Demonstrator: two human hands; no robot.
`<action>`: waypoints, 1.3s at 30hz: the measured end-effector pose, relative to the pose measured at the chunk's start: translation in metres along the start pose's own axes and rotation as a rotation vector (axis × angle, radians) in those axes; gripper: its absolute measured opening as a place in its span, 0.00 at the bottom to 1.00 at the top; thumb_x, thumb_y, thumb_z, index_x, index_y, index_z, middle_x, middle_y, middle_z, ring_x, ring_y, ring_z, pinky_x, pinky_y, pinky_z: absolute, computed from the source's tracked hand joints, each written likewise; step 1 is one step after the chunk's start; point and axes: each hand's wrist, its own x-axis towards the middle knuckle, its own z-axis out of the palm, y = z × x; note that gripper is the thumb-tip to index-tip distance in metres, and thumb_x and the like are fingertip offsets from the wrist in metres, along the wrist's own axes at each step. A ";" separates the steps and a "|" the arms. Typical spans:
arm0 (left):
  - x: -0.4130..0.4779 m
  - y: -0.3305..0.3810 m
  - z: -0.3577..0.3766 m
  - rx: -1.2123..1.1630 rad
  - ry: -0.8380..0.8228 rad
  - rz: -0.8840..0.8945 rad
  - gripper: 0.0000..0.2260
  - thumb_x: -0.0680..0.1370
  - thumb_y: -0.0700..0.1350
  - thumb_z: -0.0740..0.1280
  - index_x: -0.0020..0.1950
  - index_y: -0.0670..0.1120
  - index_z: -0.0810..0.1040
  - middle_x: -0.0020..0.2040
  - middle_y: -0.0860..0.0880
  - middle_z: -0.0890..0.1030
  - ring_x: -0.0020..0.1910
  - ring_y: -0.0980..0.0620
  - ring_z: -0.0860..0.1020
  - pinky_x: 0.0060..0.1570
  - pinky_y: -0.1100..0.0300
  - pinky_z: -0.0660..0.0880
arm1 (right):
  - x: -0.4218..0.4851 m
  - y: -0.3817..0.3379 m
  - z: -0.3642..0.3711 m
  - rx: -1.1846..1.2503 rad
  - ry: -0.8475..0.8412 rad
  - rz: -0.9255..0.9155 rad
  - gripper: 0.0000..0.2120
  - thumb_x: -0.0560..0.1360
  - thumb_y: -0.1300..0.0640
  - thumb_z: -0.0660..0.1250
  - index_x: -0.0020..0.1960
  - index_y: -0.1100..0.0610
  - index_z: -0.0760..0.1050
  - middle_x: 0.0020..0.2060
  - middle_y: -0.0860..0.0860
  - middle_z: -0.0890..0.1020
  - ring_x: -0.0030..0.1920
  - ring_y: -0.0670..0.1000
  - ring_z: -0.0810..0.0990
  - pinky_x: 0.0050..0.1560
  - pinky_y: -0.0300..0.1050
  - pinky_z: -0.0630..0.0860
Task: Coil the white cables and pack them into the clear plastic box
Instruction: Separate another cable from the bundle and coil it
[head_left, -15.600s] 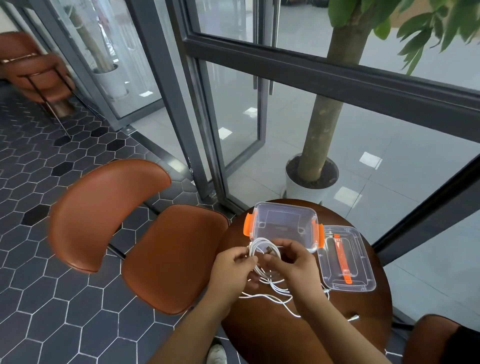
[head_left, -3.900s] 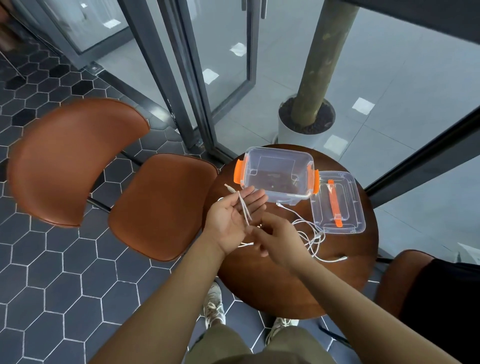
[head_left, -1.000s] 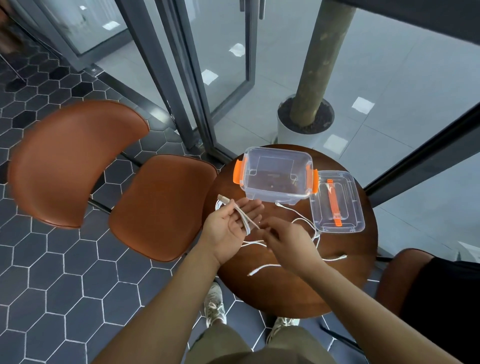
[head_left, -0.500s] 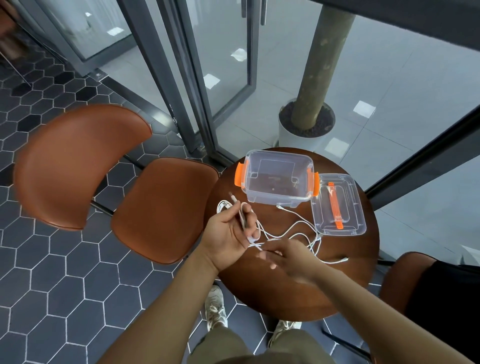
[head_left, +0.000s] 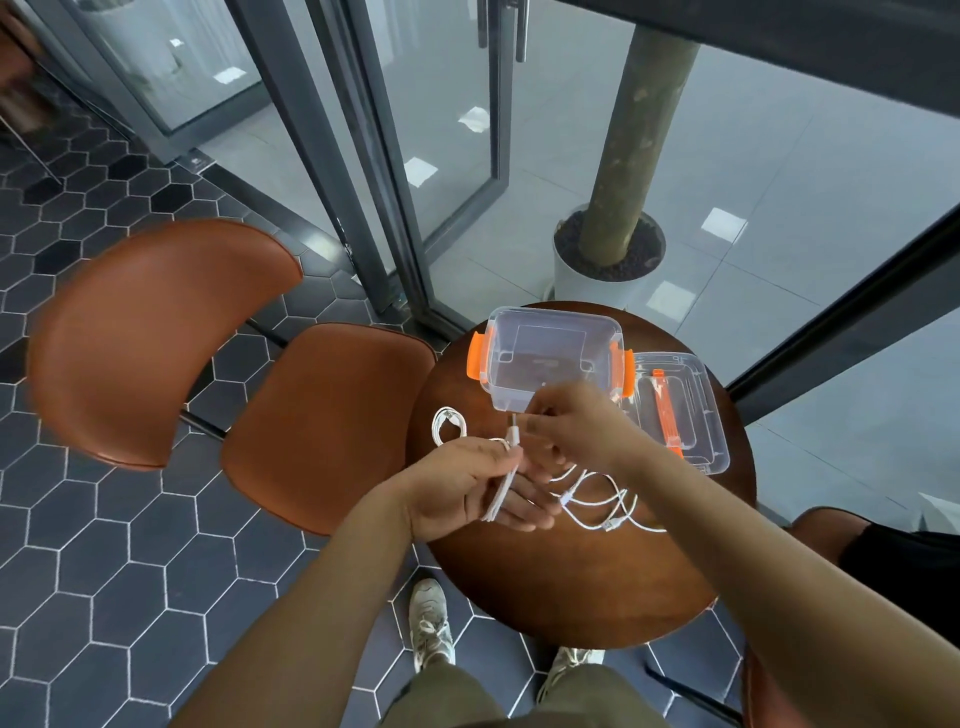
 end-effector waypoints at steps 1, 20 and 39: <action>0.001 0.001 0.001 0.059 0.014 -0.006 0.17 0.85 0.47 0.58 0.57 0.38 0.82 0.55 0.32 0.84 0.54 0.35 0.84 0.54 0.48 0.82 | -0.004 -0.004 0.002 0.015 0.010 -0.001 0.12 0.79 0.56 0.67 0.39 0.59 0.79 0.29 0.51 0.80 0.31 0.52 0.79 0.41 0.54 0.81; 0.038 -0.011 0.018 -0.682 0.268 0.369 0.15 0.85 0.48 0.57 0.44 0.42 0.76 0.56 0.35 0.84 0.58 0.38 0.84 0.48 0.47 0.83 | -0.042 0.028 0.060 0.089 0.379 0.060 0.02 0.73 0.55 0.71 0.43 0.48 0.82 0.35 0.49 0.83 0.38 0.51 0.81 0.40 0.50 0.78; 0.036 -0.022 0.015 -0.676 0.195 0.407 0.11 0.79 0.45 0.60 0.37 0.44 0.72 0.33 0.45 0.74 0.32 0.48 0.74 0.46 0.52 0.74 | -0.029 0.038 0.081 1.446 0.150 0.563 0.05 0.77 0.64 0.69 0.47 0.64 0.83 0.40 0.58 0.86 0.37 0.52 0.87 0.36 0.44 0.83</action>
